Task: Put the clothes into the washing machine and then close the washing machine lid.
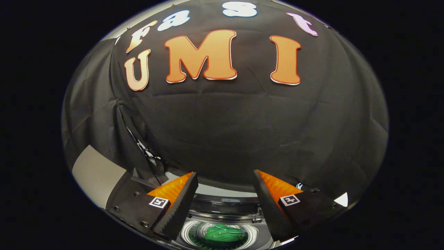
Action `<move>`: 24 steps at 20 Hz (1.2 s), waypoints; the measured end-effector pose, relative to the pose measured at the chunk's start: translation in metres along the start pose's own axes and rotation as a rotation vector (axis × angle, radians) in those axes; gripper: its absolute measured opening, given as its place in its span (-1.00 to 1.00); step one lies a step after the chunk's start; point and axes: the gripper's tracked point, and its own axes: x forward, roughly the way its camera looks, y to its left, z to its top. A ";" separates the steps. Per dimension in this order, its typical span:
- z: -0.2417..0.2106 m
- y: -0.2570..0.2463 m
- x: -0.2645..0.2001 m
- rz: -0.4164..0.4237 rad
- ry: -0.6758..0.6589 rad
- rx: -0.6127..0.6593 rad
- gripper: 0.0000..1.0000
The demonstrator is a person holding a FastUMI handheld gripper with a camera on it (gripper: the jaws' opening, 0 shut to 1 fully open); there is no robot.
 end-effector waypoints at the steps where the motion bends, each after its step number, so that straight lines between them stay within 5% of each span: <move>1: -0.004 0.001 0.003 0.001 0.011 0.001 1.00; 9: -0.013 0.002 0.003 0.034 -0.003 0.088 1.00; 24: -0.040 0.008 -0.041 0.044 -0.056 0.046 1.00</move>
